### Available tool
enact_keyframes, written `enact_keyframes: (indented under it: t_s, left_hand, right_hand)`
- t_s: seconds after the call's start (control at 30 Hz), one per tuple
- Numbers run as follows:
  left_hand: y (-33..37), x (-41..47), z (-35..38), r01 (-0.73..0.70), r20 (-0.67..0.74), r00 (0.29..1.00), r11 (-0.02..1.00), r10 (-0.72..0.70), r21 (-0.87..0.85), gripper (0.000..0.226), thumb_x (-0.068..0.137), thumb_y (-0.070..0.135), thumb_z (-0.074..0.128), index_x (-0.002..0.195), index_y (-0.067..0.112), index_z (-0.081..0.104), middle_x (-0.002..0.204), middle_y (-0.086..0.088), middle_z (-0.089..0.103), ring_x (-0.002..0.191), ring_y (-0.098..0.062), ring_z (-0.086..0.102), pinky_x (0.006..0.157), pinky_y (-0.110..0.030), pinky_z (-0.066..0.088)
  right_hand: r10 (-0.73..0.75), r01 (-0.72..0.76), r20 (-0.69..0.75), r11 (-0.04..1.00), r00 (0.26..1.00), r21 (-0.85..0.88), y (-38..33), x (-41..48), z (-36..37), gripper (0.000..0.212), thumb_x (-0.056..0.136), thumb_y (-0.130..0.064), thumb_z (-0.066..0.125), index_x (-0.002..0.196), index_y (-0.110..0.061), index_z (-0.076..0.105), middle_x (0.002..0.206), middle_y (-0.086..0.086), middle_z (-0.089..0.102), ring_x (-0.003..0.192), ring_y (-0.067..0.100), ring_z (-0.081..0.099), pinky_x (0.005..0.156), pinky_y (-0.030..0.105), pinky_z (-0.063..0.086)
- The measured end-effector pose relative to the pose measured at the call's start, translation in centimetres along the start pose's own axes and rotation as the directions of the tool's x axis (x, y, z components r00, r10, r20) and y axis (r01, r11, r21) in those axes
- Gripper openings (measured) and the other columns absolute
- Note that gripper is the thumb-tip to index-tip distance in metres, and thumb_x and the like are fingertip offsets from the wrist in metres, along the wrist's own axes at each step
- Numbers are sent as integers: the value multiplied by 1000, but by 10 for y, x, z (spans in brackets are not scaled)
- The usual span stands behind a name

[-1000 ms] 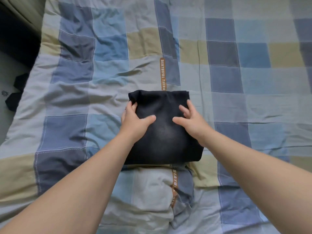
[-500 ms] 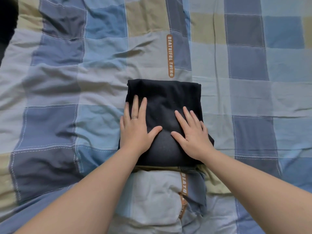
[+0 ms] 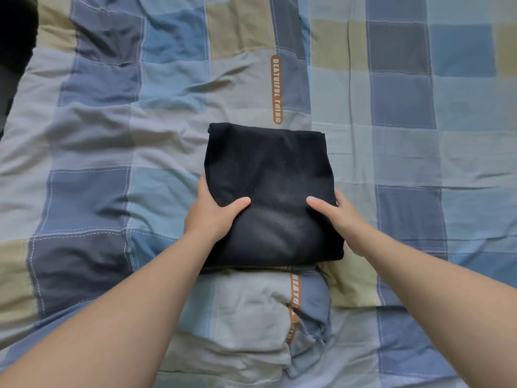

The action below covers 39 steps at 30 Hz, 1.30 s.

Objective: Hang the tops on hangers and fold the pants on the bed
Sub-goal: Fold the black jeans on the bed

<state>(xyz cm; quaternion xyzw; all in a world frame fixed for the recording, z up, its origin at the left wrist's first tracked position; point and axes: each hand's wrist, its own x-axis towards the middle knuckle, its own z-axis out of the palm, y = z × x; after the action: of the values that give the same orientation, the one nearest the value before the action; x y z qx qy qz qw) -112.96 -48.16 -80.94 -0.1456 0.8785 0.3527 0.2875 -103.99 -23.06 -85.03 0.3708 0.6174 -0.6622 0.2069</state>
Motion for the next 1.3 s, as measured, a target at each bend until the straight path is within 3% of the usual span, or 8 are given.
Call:
enact_keyframes:
  t_s: [0.13,0.3,0.43,0.6,0.8,0.97,1.17,1.3]
  left_hand:
    - [-6,-12,2,64,75,996,981,-50,-185,85,69,53,83,141,37,41,127,18,61,116,-14,60,102,-39,48]
    - [-10,-53,-5,244,255,953,915,-165,-322,75,69,48,86,134,30,54,120,11,68,107,-16,67,92,-37,55]
    - [-9,-102,-21,439,477,838,848,-266,-298,51,85,35,79,130,26,58,115,2,73,100,-23,72,78,-35,58]
    - [-26,-162,-40,567,624,686,812,-373,-137,45,85,37,78,125,23,63,108,-6,76,98,-31,73,88,-44,58]
    - [-40,-243,-63,479,652,672,878,-351,-21,43,84,34,80,121,24,61,106,-3,77,95,-28,74,86,-41,58]
    - [-37,-312,-86,301,710,664,953,-233,31,58,81,34,83,132,25,59,116,1,74,100,-24,73,91,-44,57]
    - [-10,-390,-97,14,715,697,997,-64,76,48,82,29,82,125,27,59,115,8,71,99,-13,70,72,-23,53]
    - [13,-429,-84,-160,756,655,981,21,111,52,78,30,86,124,27,61,114,8,73,99,-13,72,86,-33,57]
  right_hand:
    - [85,-85,29,996,996,6,2,-5,-11,58,80,-45,80,130,-27,59,118,-7,72,102,14,71,83,29,54]
    - [227,-226,32,974,973,-12,3,-47,-19,54,75,-50,82,117,-20,69,105,-1,77,97,23,73,85,37,57]
    - [399,-402,113,916,910,-3,10,-105,-21,60,72,-53,82,119,-16,70,105,5,77,99,27,73,95,41,55]
    - [537,-568,206,810,818,147,30,-197,-17,46,87,-50,70,116,-15,70,108,8,76,94,24,74,82,35,56]
    - [611,-621,144,719,779,310,69,-321,-1,50,81,-44,77,120,-13,70,109,11,76,104,30,72,91,39,55]
    - [607,-570,88,672,789,473,85,-428,6,47,81,-39,79,118,-12,72,107,12,76,103,31,72,96,42,54]
    - [571,-400,-60,642,818,654,96,-543,19,34,85,-36,75,110,-12,73,98,10,78,92,29,73,76,35,55]
    - [556,-267,-145,592,819,761,122,-609,24,56,73,-48,82,116,-14,70,104,8,77,100,29,73,94,40,54]
